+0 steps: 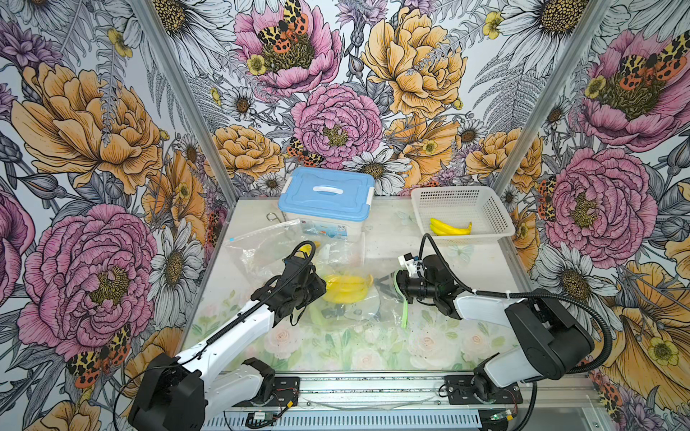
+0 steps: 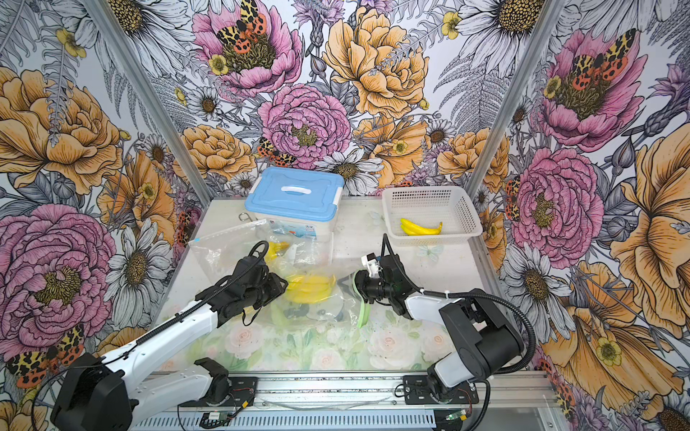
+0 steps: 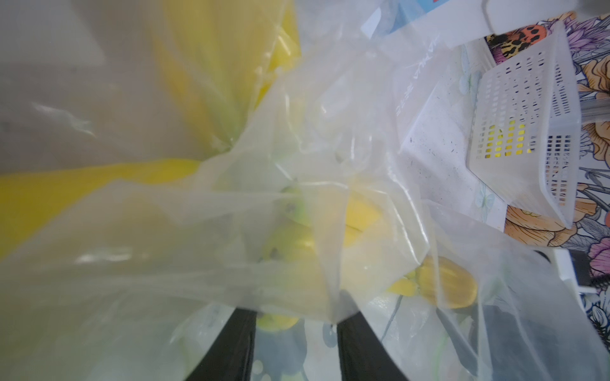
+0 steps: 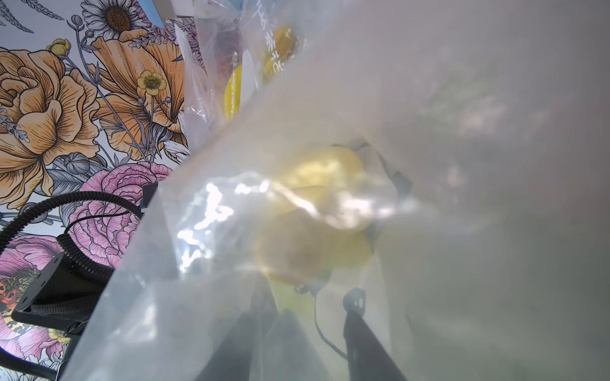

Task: Open the zip-top bag and take out the banana
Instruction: Pick up the banana from the zipper food storage bag.

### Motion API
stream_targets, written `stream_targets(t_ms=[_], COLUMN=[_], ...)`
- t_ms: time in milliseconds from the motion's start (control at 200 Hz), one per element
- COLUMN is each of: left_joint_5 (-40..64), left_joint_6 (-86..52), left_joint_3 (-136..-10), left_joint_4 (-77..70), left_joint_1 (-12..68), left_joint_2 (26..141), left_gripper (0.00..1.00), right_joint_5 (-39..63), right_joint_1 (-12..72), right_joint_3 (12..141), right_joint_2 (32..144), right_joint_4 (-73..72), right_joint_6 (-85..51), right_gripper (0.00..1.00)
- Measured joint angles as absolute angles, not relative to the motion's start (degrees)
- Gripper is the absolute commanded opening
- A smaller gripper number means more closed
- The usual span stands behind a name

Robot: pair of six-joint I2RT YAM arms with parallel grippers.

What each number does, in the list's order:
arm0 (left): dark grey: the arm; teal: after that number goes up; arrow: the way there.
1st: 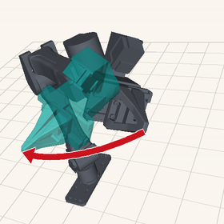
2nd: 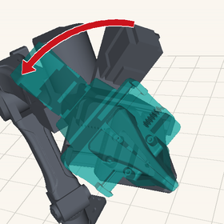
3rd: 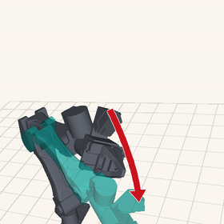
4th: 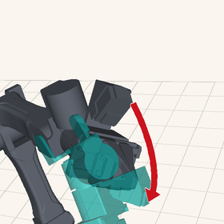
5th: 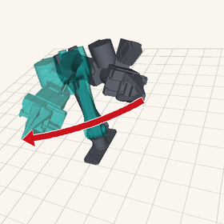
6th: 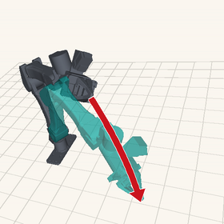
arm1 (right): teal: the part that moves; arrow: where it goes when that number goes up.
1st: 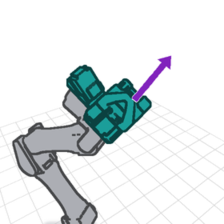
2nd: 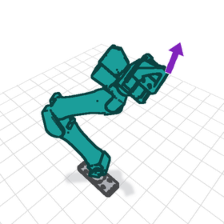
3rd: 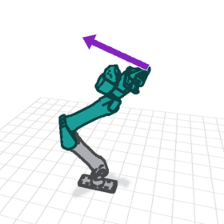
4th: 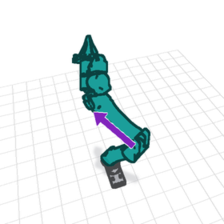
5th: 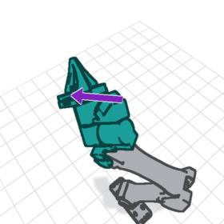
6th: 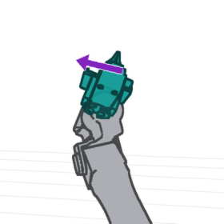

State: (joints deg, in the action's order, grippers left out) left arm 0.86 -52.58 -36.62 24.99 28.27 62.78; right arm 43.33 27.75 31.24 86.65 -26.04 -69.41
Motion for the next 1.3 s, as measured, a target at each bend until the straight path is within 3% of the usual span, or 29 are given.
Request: stream_targets(t_ms=[355, 865, 990, 1301], left_joint_5=[0.97, 2.83, 3.68, 5.37], left_joint_6=[-52.6, -52.58, -52.58, -52.56], left_joint_3=[-34.61, -30.44, -29.17, -28.47], left_joint_4=[23.46, 22.57, 22.02, 20.93], left_joint_1=[27.59, 24.1, 22.96, 20.73], left_joint_2=[62.59, 58.04, 57.45, 57.36], left_gripper=[0.41, 0.41, 0.41, 0.42], right_joint_5=[42.02, 39.66, 39.42, 38.76], right_joint_1=[30.02, 32.6, 33.52, 34.44], right_joint_3=[38.61, 51.13, 53.78, 55.75], right_joint_2=[86.96, 96.03, 98.21, 100.4], right_joint_4=[-16.12, -1.5, -0.1, 3.33], right_joint_6=[-64.12, -56.01, -55.24, -53.95], right_gripper=[0.54, 0.52, 0.44, 0.1])
